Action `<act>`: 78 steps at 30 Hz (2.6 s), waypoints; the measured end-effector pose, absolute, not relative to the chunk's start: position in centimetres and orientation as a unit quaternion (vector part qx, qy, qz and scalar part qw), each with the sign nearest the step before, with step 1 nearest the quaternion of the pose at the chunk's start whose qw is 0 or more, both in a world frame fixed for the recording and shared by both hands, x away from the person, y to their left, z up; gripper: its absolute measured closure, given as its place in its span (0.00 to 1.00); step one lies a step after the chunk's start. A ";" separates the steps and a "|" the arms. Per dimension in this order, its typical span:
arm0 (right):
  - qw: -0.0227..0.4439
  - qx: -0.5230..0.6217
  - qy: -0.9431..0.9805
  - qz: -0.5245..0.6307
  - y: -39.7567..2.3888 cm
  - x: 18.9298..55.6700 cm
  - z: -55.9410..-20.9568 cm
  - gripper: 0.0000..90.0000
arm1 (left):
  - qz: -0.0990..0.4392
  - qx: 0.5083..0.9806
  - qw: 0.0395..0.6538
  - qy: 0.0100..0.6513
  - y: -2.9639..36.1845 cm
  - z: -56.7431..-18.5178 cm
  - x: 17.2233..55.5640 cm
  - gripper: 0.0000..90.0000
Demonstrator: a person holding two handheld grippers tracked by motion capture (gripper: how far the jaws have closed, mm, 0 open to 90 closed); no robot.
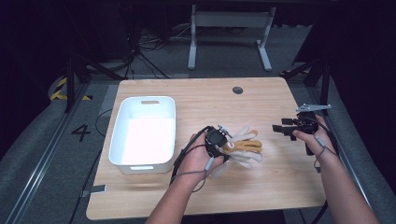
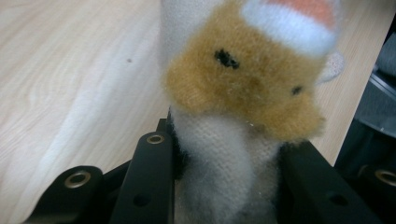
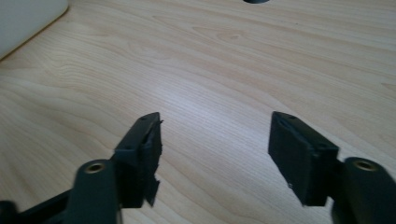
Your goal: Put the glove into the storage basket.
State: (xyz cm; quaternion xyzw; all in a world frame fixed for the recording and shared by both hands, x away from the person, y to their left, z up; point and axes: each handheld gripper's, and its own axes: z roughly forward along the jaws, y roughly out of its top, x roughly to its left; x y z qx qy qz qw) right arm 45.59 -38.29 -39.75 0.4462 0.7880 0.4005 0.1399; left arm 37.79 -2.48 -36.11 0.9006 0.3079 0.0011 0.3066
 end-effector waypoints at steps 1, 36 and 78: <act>0.137 0.445 0.789 0.401 -38.3 45.6 -39.8 0.44 | 0.002 0.898 0.310 0.312 -2.1 -35.8 37.9 0.78; 0.129 0.428 0.819 0.359 -37.1 45.1 -41.2 0.62 | 0.047 0.809 0.331 0.483 5.2 -32.0 40.8 0.78; 0.116 0.437 0.818 0.355 -36.9 44.7 -41.6 0.63 | 0.087 0.632 0.301 0.709 16.6 -35.3 44.0 0.77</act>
